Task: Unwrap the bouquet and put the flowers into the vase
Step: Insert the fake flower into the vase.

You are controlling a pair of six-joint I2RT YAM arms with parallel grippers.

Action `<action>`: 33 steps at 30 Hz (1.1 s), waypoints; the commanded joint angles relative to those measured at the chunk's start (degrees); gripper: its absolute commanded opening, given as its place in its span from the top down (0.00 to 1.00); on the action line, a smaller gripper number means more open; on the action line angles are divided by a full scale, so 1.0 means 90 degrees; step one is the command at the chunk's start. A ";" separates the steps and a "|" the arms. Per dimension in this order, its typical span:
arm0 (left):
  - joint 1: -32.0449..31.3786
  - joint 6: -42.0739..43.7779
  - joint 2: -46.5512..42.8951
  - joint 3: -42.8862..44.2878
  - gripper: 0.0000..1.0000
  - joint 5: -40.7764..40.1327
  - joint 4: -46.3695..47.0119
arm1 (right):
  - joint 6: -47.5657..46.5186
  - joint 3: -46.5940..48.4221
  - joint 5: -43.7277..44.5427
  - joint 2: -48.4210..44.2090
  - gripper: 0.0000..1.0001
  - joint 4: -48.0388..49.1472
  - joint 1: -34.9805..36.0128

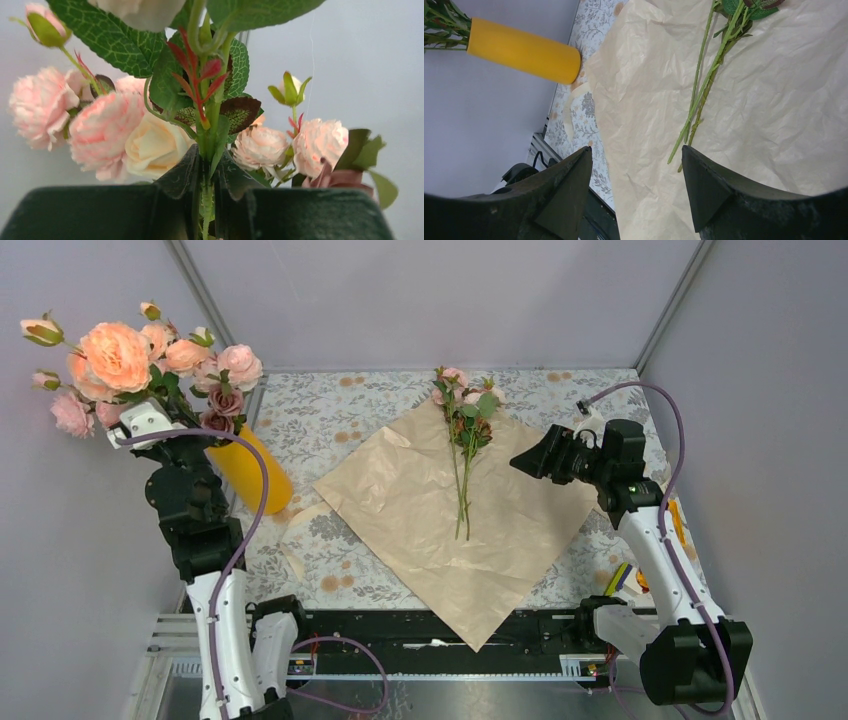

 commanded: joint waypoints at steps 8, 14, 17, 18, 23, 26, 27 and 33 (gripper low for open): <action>0.0261 -0.0468 0.0020 -0.0751 1.00 0.0651 0.0301 | 0.0074 -0.0006 -0.0244 -0.0176 0.27 0.0165 -0.0036; 0.0290 -0.0697 0.0103 -0.0825 1.00 0.0435 -0.0052 | 0.0082 -0.0001 -0.0281 -0.0158 0.27 0.0168 -0.0035; 0.0302 -0.0800 0.0136 -0.0897 1.00 0.0438 -0.0133 | 0.0091 0.0015 -0.0305 -0.0130 0.27 0.0171 -0.0034; 0.0303 -0.0837 0.0159 -0.0911 1.00 0.0437 -0.0167 | 0.0089 0.0018 -0.0316 -0.0123 0.27 0.0171 -0.0036; 0.0313 -0.1184 0.0265 -0.0990 1.00 0.0344 -0.0417 | 0.0201 0.0041 -0.0379 -0.0089 0.27 0.0275 -0.0034; 0.0313 -0.1316 0.0277 -0.1087 1.00 0.0368 -0.0412 | 0.0327 0.0024 -0.0429 -0.0088 0.27 0.0398 -0.0036; 0.0313 -0.1333 0.0275 -0.1110 0.98 0.0379 -0.0405 | 0.0354 0.0023 -0.0443 -0.0090 0.27 0.0427 -0.0034; 0.0313 -0.1257 0.0223 -0.1120 0.86 0.0386 -0.0503 | 0.0378 0.0025 -0.0482 -0.0078 0.27 0.0445 -0.0034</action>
